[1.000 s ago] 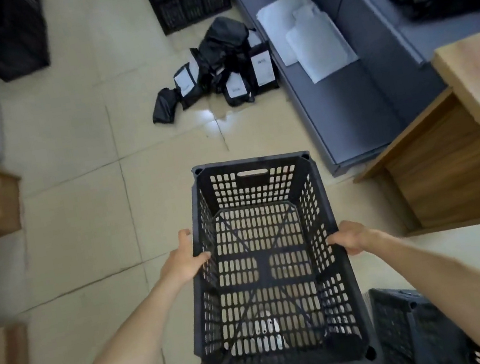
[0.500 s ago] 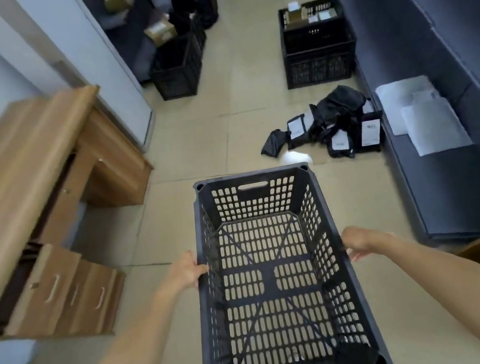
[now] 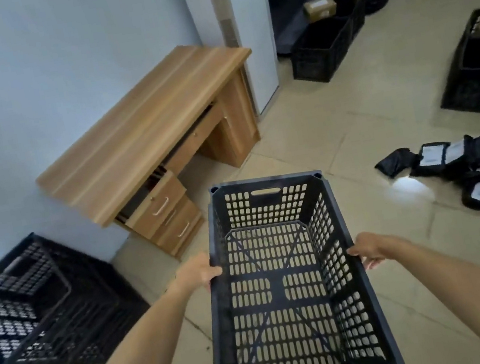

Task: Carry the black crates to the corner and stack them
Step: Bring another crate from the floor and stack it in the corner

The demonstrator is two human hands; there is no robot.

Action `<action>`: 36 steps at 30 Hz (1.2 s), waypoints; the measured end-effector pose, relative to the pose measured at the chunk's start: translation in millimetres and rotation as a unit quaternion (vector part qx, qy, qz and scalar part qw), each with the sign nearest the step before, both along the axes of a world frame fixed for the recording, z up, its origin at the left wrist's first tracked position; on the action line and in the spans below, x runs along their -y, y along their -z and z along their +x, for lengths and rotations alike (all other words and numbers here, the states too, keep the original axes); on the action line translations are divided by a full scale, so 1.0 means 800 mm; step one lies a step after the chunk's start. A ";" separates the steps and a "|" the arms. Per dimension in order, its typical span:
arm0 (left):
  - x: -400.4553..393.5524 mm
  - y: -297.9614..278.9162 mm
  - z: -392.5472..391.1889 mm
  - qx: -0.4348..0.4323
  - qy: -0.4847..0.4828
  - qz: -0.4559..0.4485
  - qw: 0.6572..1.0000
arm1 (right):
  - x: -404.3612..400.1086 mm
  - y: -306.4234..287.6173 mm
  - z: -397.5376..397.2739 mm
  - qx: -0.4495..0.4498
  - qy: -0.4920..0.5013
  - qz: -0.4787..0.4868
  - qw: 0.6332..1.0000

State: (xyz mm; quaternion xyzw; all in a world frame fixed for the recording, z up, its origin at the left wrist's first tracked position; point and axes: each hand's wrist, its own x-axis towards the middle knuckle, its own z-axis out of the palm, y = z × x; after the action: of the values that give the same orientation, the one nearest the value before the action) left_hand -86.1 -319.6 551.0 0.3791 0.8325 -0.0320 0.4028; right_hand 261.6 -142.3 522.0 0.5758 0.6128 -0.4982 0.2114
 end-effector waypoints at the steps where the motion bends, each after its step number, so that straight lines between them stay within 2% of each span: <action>1: 0.011 0.004 -0.016 -0.021 -0.007 -0.011 1.000 | -0.004 0.000 -0.019 -0.002 -0.018 -0.010 1.000; 7: 0.075 -0.061 -0.043 -0.124 -0.126 -0.038 0.983 | -0.019 -0.015 -0.145 -0.004 -0.155 -0.021 0.988; 11: 0.144 -0.087 -0.052 -0.144 -0.209 -0.032 0.967 | -0.003 -0.037 -0.227 -0.010 -0.257 0.003 0.966; 15: 0.226 -0.102 -0.056 -0.168 -0.287 -0.016 0.943 | 0.042 -0.069 -0.297 -0.051 -0.310 -0.001 0.949; 21: 0.347 -0.111 -0.072 -0.199 -0.396 0.021 0.896 | 0.135 -0.111 -0.388 -0.109 -0.428 0.051 0.896; 25: 0.419 -0.098 -0.097 -0.210 -0.458 0.056 0.862 | 0.195 -0.126 -0.454 -0.082 -0.501 0.122 0.853; 31: 0.527 -0.083 -0.152 -0.224 -0.495 0.071 0.837 | 0.294 -0.143 -0.564 -0.061 -0.529 0.196 0.824; 36: 0.596 -0.095 -0.205 -0.251 -0.474 0.043 0.843 | 0.364 -0.154 -0.627 -0.085 -0.547 0.259 0.791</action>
State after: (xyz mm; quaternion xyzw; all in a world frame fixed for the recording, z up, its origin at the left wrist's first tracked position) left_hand -250.2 -796.8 627.3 -0.0654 0.9839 0.1042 0.1298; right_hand -240.1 -433.3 645.1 0.1329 0.9470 -0.1689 0.2386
